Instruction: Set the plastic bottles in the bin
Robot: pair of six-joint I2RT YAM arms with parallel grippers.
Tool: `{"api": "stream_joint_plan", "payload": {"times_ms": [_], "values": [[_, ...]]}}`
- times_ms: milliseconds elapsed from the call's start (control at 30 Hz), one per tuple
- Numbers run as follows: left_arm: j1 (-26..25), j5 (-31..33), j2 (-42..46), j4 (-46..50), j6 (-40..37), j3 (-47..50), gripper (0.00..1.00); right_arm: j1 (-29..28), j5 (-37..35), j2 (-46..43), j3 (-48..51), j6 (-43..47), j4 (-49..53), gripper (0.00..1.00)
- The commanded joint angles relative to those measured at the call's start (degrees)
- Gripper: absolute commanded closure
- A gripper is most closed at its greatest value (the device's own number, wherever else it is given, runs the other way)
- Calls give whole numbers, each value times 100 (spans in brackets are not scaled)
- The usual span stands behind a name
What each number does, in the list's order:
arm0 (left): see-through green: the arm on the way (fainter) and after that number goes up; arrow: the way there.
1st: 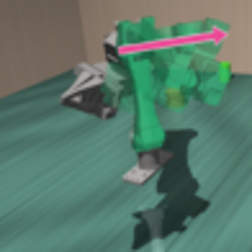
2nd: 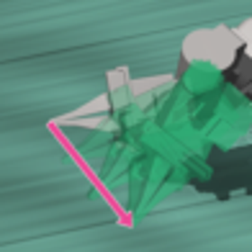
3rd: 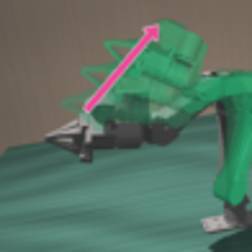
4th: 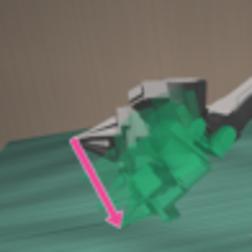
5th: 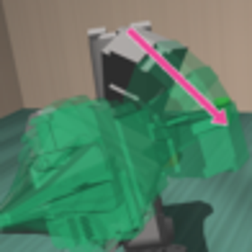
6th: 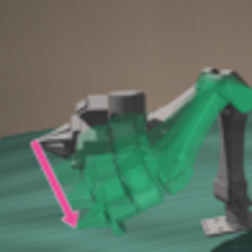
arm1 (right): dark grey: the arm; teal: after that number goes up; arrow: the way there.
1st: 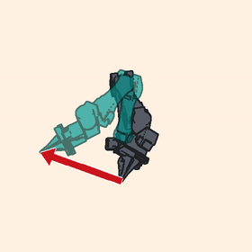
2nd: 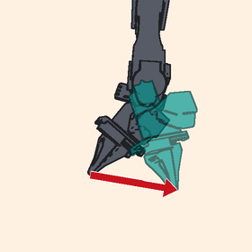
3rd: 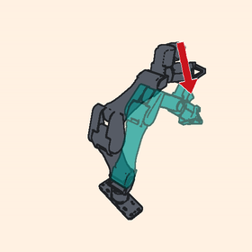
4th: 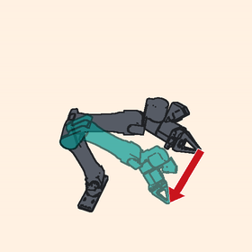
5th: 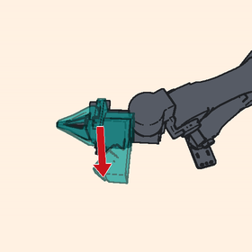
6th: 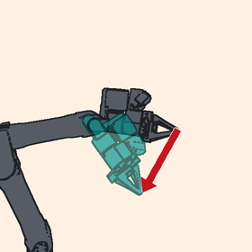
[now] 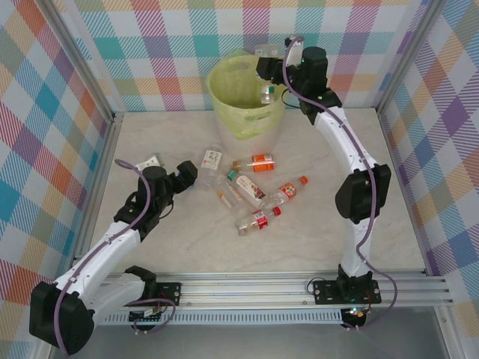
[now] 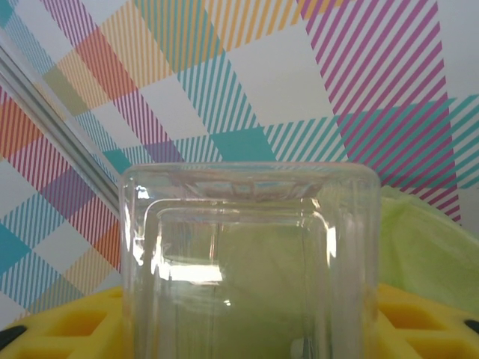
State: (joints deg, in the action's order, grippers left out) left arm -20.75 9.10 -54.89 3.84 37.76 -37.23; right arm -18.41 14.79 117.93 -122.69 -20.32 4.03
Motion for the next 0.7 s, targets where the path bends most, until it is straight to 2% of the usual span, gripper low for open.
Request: {"api": "stream_joint_plan", "payload": {"times_ms": [0, 167, 367, 533, 633, 667], "values": [[80, -210, 83, -203, 71, 45, 0, -37, 2, 198, -532, 42, 515, 38], [89, -290, 53, -165, 65, 41, 0, -33, 262, 384, -1097, 150, 1097, 28], [132, -244, 80, -103, -41, 58, 0, -40, 695, 73, -984, 152, 1237, 21], [202, -139, 81, -100, -133, 76, 0, -36, 782, -429, -342, 89, 1058, 16], [259, -64, 49, -113, -249, 83, 0, -37, 778, -927, 360, 80, 777, 10], [285, -42, 34, -107, -301, 67, 0, -32, 744, -1123, 656, 80, 631, 5]]}}
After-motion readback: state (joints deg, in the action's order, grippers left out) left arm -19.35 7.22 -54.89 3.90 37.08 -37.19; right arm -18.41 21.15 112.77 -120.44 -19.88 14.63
